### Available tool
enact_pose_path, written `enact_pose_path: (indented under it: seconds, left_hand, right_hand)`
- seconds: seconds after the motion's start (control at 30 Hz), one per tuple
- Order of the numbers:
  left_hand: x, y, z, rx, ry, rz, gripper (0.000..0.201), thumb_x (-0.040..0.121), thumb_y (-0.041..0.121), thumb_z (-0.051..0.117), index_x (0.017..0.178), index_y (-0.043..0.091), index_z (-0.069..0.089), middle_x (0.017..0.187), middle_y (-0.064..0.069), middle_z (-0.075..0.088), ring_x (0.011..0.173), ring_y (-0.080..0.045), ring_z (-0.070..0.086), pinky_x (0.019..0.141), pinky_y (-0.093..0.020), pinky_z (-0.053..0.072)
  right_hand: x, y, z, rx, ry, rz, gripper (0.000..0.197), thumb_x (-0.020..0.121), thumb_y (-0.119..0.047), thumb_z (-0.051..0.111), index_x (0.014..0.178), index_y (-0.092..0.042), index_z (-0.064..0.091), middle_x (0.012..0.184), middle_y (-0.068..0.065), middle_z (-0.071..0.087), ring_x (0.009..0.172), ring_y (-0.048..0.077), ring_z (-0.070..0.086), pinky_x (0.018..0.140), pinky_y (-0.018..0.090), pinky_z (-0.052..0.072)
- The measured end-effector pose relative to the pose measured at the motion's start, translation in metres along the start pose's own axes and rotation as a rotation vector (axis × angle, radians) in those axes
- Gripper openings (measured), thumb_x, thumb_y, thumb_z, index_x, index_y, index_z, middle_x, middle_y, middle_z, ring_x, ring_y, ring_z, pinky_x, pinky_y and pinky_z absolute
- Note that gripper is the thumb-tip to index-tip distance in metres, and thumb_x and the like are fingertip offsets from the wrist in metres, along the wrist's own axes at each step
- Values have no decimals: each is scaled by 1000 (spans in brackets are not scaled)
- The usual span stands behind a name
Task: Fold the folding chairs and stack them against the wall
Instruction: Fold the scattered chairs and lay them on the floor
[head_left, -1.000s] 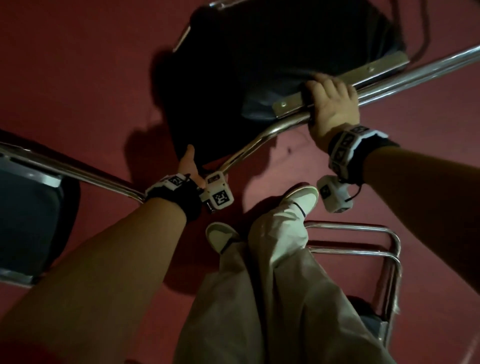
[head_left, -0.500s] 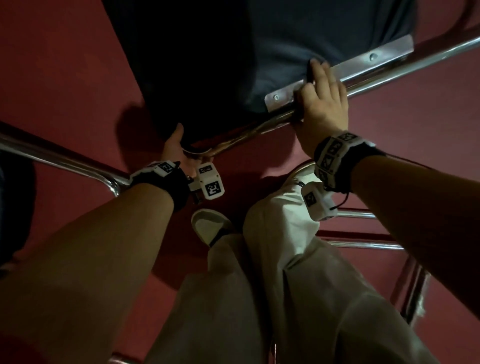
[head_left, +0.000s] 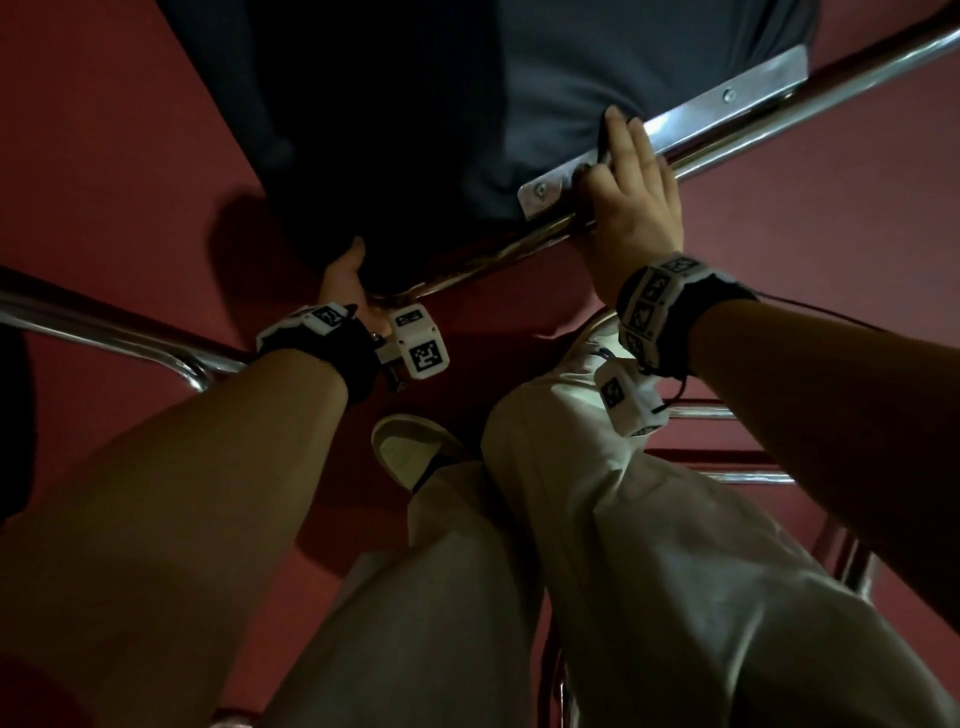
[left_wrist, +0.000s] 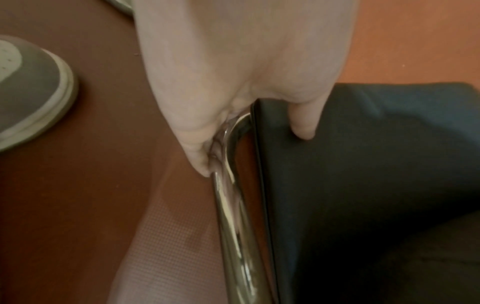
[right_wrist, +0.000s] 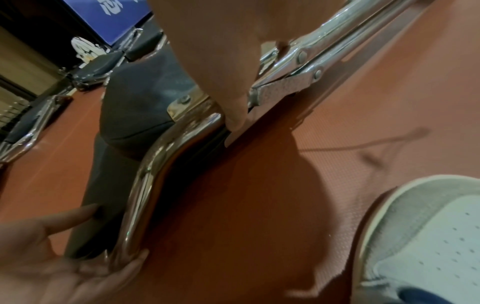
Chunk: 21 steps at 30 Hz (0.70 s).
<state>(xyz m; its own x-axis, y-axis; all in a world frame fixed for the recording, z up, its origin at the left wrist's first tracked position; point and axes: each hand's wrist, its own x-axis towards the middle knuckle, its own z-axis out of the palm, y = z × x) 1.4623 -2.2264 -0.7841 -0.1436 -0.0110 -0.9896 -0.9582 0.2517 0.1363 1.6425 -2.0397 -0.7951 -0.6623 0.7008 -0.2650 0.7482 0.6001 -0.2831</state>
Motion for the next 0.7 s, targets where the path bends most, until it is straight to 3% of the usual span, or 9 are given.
enact_pose_path:
  seconds: [0.17,0.33,0.43,0.47,0.57,0.63,0.7]
  left_hand:
    - [-11,3,3,38,29,-9,39,100,47,53,99,9,63,105,-11,69,86,-26,67,63,-36,52]
    - [-27,3,11,78,65,4,31,102,36,52,88,10,60,87,-9,66,76,-24,64,57,-33,53]
    - [-43,6,13,70,30,-39,35,103,38,50,89,7,57,68,-10,70,73,-26,62,42,-28,53]
    - [-49,8,12,67,8,-57,35,102,40,52,93,6,59,71,-11,72,75,-27,63,41,-30,53]
    - [-71,12,12,60,18,-78,39,98,40,58,116,6,57,111,-17,64,90,-32,65,60,-43,54]
    - [-89,18,11,64,71,-52,50,96,39,62,140,19,46,140,-16,48,115,-33,59,79,-50,53]
    - [-113,24,12,72,80,-11,63,94,40,64,150,26,38,152,-11,39,130,-32,50,95,-55,49]
  right_hand:
    - [-2,-3,-3,10,-48,19,16,99,-29,51,110,-19,56,165,2,18,152,25,15,120,46,16]
    - [-2,-6,-14,35,-126,29,18,99,-28,52,112,-17,55,165,3,14,152,27,12,121,48,13]
    - [-4,-11,-26,58,-230,55,28,94,-25,53,122,-20,55,166,2,10,153,27,8,122,49,14]
    - [-4,-13,-30,72,-258,72,32,94,-22,53,126,-21,54,166,2,10,153,28,8,121,50,16]
    - [-6,-22,-44,199,-300,121,43,95,-16,50,138,-15,48,165,5,15,151,33,16,118,53,26]
    - [-11,-31,-63,269,-279,149,44,93,-12,52,137,-9,48,164,11,19,148,37,24,116,50,29]
    - [-16,-45,-88,314,-299,159,48,88,-8,57,135,-6,50,162,15,21,145,38,28,117,44,29]
